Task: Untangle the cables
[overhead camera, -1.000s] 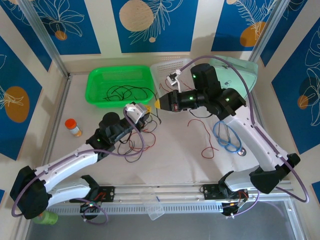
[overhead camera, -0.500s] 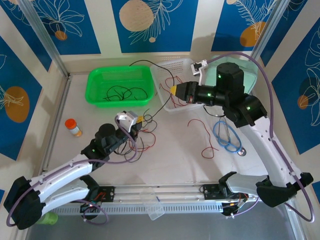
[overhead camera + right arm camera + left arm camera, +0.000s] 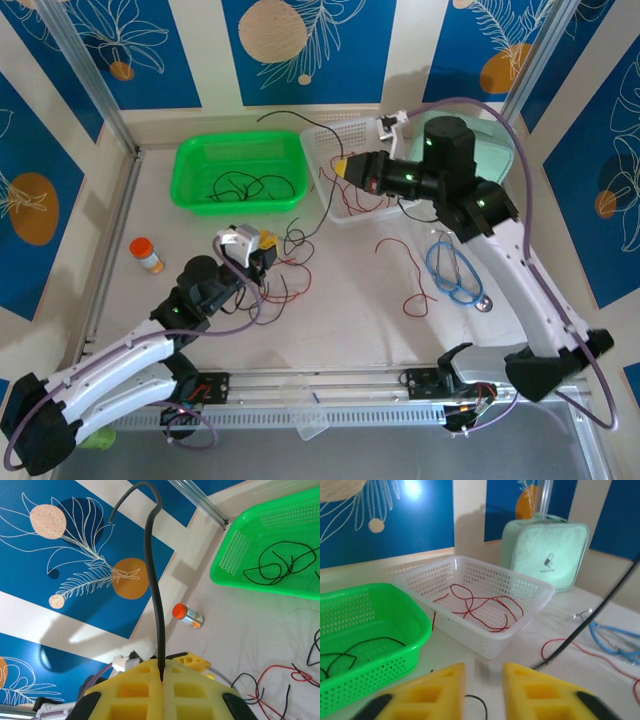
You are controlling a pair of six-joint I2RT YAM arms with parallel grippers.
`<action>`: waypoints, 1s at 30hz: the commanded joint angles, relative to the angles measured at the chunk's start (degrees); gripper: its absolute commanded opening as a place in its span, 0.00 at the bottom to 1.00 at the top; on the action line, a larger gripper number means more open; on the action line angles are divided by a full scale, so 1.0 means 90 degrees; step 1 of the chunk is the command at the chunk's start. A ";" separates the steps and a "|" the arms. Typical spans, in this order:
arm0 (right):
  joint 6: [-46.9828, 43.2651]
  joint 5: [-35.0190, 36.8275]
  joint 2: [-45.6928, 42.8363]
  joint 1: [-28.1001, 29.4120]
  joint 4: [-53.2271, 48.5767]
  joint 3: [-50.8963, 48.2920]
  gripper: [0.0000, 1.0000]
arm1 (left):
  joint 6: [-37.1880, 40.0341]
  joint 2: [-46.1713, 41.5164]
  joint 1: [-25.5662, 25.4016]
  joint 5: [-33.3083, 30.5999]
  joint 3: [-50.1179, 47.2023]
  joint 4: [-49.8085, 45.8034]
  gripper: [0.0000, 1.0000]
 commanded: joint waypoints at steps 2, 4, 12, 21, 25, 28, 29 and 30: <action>-0.0216 -0.0292 0.0789 0.0197 0.0228 0.0725 0.00 | 0.0020 -0.0711 0.0023 -0.0738 0.0123 -0.0646 0.42; -0.0315 -0.0353 0.1214 0.0245 0.0188 0.1120 0.00 | 0.0018 -0.1025 0.0023 -0.1037 0.0269 -0.1081 0.47; -0.0908 -0.0244 0.3353 0.0345 -0.0315 0.3138 0.00 | -0.0331 -0.1914 0.0023 -0.1575 0.0820 -0.2752 0.48; -0.1340 -0.0569 0.7192 0.0340 -0.1205 0.7564 0.00 | -0.0773 -0.2481 0.0023 -0.1645 0.1126 -0.3635 0.48; -0.1267 -0.0606 0.8019 0.0306 -0.0690 0.7817 0.00 | -0.0788 -0.2418 0.0022 -0.1843 0.1384 -0.4097 0.48; -0.1344 -0.0445 0.8012 0.0316 -0.0090 0.6923 0.00 | -0.0789 -0.2310 0.0018 -0.1954 0.1626 -0.4389 0.48; -0.1406 -0.0393 0.8050 0.0325 -0.0010 0.6736 0.00 | -0.0787 -0.2283 0.0018 -0.1959 0.1692 -0.4431 0.48; -0.1479 -0.0337 0.8100 0.0342 0.0001 0.6672 0.00 | -0.0774 -0.2263 0.0019 -0.1959 0.1732 -0.4450 0.48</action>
